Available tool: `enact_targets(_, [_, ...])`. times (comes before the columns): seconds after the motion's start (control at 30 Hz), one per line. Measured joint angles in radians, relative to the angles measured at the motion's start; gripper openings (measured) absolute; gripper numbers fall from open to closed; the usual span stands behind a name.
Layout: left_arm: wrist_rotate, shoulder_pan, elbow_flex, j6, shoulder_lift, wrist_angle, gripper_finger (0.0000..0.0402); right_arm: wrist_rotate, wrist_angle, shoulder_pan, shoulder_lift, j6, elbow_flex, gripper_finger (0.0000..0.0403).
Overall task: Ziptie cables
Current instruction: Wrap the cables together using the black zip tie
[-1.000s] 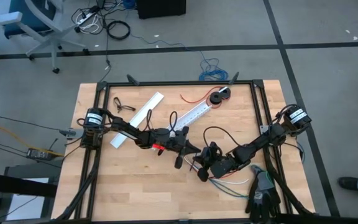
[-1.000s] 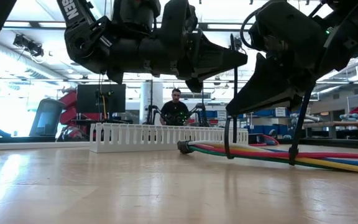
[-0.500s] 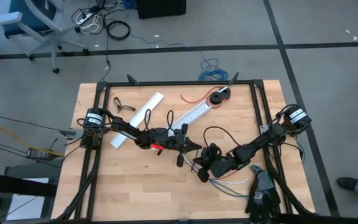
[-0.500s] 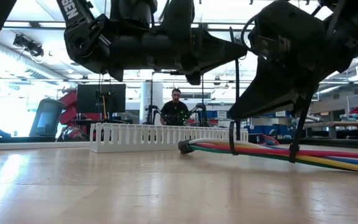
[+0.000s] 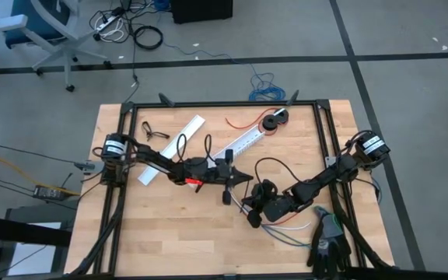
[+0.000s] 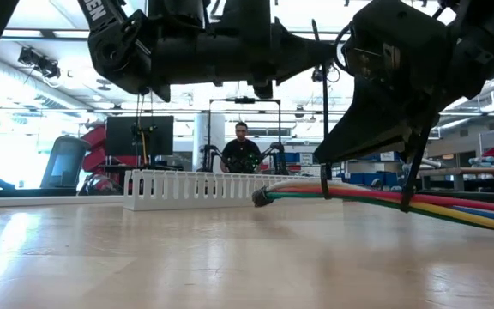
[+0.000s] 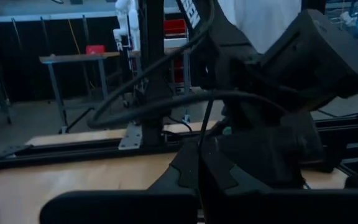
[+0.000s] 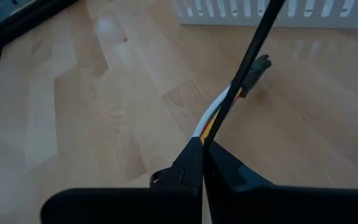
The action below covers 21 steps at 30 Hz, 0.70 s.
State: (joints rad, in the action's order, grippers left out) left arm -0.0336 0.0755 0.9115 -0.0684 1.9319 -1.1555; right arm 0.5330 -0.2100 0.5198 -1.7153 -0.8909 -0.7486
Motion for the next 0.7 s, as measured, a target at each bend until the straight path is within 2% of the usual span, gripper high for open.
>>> enact_targets(0.7, [-0.047,-0.01,0.006,-0.089,-0.072,0.008,0.0001,-0.061,0.005,0.001,0.0,-0.03,0.0,0.0])
